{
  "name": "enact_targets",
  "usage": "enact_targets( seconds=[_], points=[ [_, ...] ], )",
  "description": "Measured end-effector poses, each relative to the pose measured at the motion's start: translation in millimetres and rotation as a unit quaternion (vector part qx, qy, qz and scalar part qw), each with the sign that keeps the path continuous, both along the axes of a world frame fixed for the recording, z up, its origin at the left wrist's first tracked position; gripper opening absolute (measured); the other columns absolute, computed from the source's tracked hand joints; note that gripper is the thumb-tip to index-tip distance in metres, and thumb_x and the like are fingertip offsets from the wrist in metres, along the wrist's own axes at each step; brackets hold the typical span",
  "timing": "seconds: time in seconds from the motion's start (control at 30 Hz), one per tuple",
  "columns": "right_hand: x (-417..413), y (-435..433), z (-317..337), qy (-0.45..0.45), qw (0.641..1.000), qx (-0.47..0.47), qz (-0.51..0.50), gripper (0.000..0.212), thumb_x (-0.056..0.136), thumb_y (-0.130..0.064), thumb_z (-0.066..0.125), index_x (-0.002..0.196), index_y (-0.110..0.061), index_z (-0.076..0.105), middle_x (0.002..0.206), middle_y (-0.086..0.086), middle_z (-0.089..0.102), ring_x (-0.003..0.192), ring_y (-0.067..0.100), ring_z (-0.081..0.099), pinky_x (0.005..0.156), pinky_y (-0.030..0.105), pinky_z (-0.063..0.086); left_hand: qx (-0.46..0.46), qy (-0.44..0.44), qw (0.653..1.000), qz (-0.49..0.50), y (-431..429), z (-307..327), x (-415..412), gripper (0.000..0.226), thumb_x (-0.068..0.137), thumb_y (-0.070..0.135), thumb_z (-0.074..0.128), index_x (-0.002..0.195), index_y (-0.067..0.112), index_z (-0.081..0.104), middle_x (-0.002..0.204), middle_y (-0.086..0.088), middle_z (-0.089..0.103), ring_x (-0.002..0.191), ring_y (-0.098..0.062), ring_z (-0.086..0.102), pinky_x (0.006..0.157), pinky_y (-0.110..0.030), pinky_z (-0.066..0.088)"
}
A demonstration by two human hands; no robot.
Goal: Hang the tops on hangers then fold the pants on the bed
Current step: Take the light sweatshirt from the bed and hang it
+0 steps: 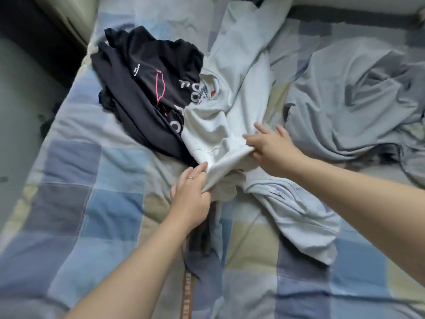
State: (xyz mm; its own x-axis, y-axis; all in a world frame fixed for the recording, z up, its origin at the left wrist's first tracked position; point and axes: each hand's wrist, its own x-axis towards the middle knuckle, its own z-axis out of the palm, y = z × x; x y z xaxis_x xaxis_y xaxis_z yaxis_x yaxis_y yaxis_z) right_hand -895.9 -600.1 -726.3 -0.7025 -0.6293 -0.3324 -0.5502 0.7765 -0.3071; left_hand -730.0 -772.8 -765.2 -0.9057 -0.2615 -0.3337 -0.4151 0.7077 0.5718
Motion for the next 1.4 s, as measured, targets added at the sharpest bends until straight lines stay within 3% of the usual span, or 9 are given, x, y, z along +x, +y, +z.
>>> enact_targets(
  seconds=[0.1,0.27,0.37,0.53,0.67,0.83,1.03,1.2,1.4],
  points=[
    [51.0,21.8,63.4,-0.037,0.999,0.009,0.016,0.015,0.094,-0.017,0.045,0.079,-0.020,0.045,0.080,0.010,0.061,0.098,0.037,0.060,0.108,0.045,0.035,0.121,-0.030,0.991,0.049,10.4,60.5,47.6,0.051,0.075,0.022,0.033,0.116,0.014,0.063,0.122,-0.007,0.065,0.121,-0.031,0.054,0.102,-0.049,0.044],
    [144.8,40.5,167.6,-0.074,0.994,-0.081,-0.026,0.033,0.097,-0.024,0.052,0.066,-0.021,0.040,0.066,0.001,0.049,0.073,0.033,0.051,0.060,0.036,0.028,0.174,0.019,0.963,0.206,35.7,173.2,133.3,0.021,0.091,0.008,0.042,0.092,0.018,0.060,0.089,0.008,0.062,0.092,-0.015,0.057,0.068,-0.005,0.040],
    [183.7,35.7,221.6,-0.114,0.984,-0.131,-0.041,0.041,0.098,-0.029,0.056,0.060,-0.028,0.043,0.058,-0.009,0.047,0.058,0.013,0.047,0.052,0.028,0.029,0.122,0.028,0.951,0.282,44.0,223.4,169.3,0.025,0.091,0.005,0.041,0.081,0.026,0.052,0.082,0.008,0.058,0.090,-0.025,0.057,0.073,-0.020,0.045],
    [206.2,8.1,290.3,-0.169,0.951,-0.223,-0.130,0.041,0.101,-0.035,0.054,0.065,-0.015,0.053,0.060,-0.003,0.049,0.060,0.014,0.045,0.059,0.032,0.036,-0.033,0.111,0.908,0.402,54.8,297.8,178.3,0.032,0.094,0.015,0.054,0.124,0.025,0.059,0.140,-0.003,0.051,0.123,-0.032,0.047,0.094,-0.038,0.040],
    [194.7,-8.5,350.0,-0.185,0.907,-0.312,-0.214,0.041,0.101,-0.034,0.053,0.063,-0.019,0.052,0.056,-0.004,0.046,0.044,0.005,0.043,0.043,0.020,0.033,0.018,0.323,0.896,0.305,83.4,339.4,189.6,0.021,0.090,0.021,0.067,0.106,0.011,0.056,0.109,-0.006,0.057,0.092,-0.025,0.057,0.083,-0.042,0.049],
    [184.9,-17.9,406.4,-0.232,0.849,-0.375,-0.290,0.035,0.101,-0.036,0.056,0.072,-0.016,0.059,0.066,0.002,0.050,0.056,0.018,0.049,0.050,0.025,0.039,0.139,0.175,0.946,0.235,110.2,338.8,194.9,0.077,0.079,0.051,0.078,0.143,0.025,0.042,0.143,0.003,0.045,0.129,-0.018,0.047,0.107,-0.038,0.044],
    [174.0,-16.9,473.7,-0.248,0.799,-0.455,-0.304,0.027,0.100,-0.035,0.060,0.087,-0.011,0.062,0.089,0.011,0.058,0.081,0.025,0.061,0.080,0.047,0.058,0.031,0.203,0.940,0.271,77.3,365.8,148.8,0.090,0.082,0.047,0.074,0.155,0.027,0.025,0.158,0.004,0.034,0.140,-0.026,0.039,0.106,-0.052,0.039],
    [161.6,-0.3,514.6,-0.235,0.765,-0.508,-0.319,0.032,0.101,-0.033,0.060,0.100,-0.003,0.067,0.095,0.015,0.060,0.084,0.026,0.061,0.078,0.042,0.056,0.066,0.229,0.947,0.213,46.0,396.4,121.0,0.022,0.095,0.036,0.063,0.101,0.016,0.058,0.091,0.003,0.063,0.100,-0.033,0.059,0.088,-0.051,0.050],
    [135.2,39.2,517.1,-0.225,0.721,-0.513,-0.407,0.027,0.103,-0.034,0.056,0.111,-0.008,0.061,0.121,0.014,0.064,0.104,0.030,0.065,0.081,0.044,0.058,0.051,0.306,0.942,0.130,48.7,417.0,122.2,0.044,0.099,0.046,0.061,0.070,0.022,0.037,0.057,0.006,0.042,0.059,-0.020,0.039,0.055,-0.037,0.033]
  ],
)
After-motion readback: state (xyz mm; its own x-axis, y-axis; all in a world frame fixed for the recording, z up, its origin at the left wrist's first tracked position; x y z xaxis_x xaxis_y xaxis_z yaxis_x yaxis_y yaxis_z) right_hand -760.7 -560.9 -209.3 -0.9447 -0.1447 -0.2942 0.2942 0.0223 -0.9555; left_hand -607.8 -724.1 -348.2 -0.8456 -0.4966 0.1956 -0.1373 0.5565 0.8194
